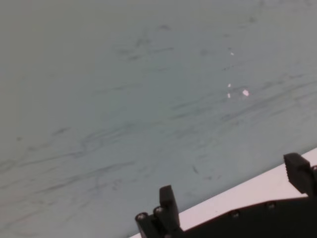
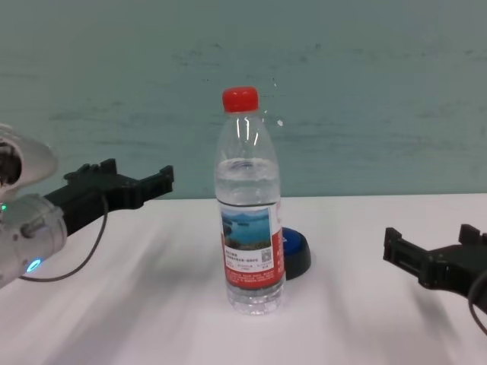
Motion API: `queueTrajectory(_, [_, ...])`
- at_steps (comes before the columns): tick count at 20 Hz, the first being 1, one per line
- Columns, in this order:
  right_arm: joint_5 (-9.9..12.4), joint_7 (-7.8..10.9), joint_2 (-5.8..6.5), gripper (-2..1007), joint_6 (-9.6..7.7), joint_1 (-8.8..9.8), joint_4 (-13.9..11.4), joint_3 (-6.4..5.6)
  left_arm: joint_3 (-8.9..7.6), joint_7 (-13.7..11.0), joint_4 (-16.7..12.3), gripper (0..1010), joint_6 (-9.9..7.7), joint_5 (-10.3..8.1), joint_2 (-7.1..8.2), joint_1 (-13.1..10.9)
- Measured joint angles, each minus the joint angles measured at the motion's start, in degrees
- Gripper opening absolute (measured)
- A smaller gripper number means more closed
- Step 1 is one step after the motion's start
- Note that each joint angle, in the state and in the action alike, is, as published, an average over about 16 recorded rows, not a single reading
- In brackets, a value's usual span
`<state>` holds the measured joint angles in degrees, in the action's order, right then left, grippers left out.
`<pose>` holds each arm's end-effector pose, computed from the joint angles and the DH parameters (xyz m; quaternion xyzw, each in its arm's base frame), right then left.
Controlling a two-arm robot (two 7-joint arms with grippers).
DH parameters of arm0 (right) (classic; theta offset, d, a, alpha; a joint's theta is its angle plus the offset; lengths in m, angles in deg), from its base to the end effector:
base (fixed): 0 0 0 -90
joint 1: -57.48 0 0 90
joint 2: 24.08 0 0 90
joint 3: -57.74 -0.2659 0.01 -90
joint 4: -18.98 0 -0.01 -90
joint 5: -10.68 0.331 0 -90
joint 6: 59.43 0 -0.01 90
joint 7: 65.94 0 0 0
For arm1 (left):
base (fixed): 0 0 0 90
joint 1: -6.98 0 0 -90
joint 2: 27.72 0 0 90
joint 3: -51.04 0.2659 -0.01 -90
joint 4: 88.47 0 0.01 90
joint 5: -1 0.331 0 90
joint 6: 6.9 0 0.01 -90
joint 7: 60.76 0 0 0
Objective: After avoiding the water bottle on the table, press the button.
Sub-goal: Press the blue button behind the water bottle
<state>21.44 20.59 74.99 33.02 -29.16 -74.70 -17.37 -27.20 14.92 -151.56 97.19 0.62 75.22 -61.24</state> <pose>0.3230 0.0490 -0.2840 0.0183 0.0177 -0.6312 0.7752 0.4418 0.0339 -0.2867 0.0656 -0.1341 0.5554 0.8181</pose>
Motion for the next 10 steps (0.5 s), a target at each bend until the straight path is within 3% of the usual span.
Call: queueTrajectory(10, [0.0,0.0,0.0,1004,0.0,0.0,0.0,0.0,-3.2,1.2,-7.1,1010,-1.36,-1.28,1.03,-5.9])
